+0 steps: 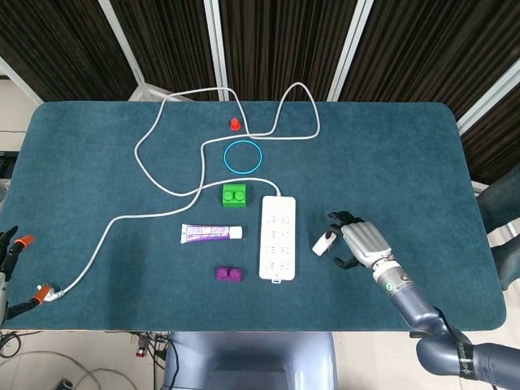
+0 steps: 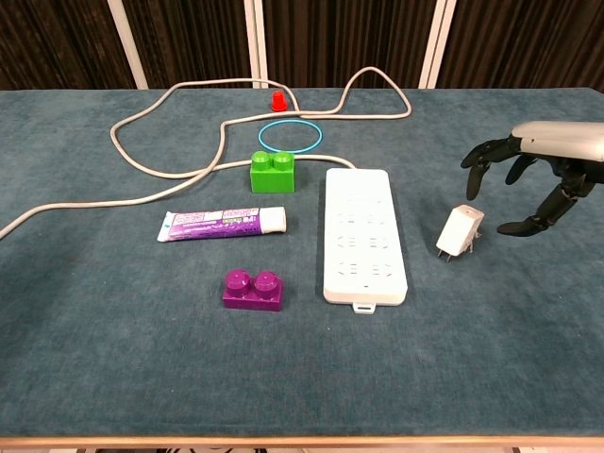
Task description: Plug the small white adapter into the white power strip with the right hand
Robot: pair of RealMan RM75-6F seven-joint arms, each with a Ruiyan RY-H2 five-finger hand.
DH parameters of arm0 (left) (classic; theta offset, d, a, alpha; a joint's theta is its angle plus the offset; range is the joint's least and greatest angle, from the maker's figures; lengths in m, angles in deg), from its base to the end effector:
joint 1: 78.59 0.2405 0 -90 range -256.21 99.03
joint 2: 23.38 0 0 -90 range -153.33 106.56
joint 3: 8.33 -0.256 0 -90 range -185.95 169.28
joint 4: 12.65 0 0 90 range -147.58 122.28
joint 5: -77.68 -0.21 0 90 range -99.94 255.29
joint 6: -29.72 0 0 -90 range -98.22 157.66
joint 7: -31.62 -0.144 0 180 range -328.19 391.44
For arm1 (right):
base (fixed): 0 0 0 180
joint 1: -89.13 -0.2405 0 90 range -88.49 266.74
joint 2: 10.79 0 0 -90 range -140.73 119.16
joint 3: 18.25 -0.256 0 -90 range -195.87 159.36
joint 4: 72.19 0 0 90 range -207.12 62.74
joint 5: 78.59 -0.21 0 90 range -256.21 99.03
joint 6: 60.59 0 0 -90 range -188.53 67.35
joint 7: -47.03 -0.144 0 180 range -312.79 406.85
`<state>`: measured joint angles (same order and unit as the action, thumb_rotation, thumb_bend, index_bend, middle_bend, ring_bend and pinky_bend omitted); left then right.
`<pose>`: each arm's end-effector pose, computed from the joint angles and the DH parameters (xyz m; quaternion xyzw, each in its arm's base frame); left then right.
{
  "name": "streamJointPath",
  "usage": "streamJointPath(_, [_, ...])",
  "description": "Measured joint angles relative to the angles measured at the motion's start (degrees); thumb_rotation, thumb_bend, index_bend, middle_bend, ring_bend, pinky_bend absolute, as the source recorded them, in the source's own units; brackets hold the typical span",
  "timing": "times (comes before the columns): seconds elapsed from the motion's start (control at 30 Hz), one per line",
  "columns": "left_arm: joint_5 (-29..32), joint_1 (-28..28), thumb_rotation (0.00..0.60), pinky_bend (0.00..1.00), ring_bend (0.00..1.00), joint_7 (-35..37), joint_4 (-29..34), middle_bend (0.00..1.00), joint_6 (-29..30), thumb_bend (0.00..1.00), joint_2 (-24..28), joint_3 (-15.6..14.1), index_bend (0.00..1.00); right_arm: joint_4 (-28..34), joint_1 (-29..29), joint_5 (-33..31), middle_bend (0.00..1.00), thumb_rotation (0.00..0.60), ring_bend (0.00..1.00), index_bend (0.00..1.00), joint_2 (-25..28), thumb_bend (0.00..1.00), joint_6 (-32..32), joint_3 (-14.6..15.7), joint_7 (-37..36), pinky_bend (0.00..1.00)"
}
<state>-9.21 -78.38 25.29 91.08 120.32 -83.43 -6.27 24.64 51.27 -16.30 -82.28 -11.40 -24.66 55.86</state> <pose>-0.2855 0.1500 0.1749 -0.5642 -0.3918 -0.3934 0.6111 -0.1963 -0.3176 0.0463 0.7249 -0.4705 0.3203 0.3880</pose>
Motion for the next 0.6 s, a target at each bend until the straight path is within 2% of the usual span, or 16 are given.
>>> streamJointPath(0.13, [0.3, 0.0, 0.600, 0.11, 0.00, 0.2, 0.0, 0.00, 0.1, 0.17, 0.1, 0.2, 0.17, 0.4, 0.2, -0.6, 0.13, 0.600, 0.09, 0.38, 0.2, 0.35, 0.5, 0.0, 0.5, 0.22])
streamJointPath(0.3, [0.3, 0.1, 0.600, 0.11, 0.00, 0.3, -0.1, 0.00, 0.3, 0.17, 0.1, 0.2, 0.17, -0.1, 0.3, 0.9, 0.13, 0.600, 0.07, 0.24, 0.3, 0.33, 1.4, 0.0, 0.6, 0.06])
streamJointPath(0.47, [0.5, 0.1, 0.600, 0.11, 0.00, 0.1, -0.2, 0.00, 0.3, 0.17, 0.0, 0.3, 0.17, -3.2, 0.4, 7.6, 0.13, 0.600, 0.07, 0.21, -0.1, 0.32, 3.0, 0.0, -1.9, 0.05])
streamJointPath(0.6, [0.6, 0.1, 0.600, 0.11, 0.00, -0.8, -0.2, 0.00, 0.4, 0.17, -0.2, 0.3, 0.17, -9.1, 0.3, 16.6, 0.13, 0.600, 0.08, 0.21, -0.7, 0.32, 5.1, 0.7, -8.7, 0.05])
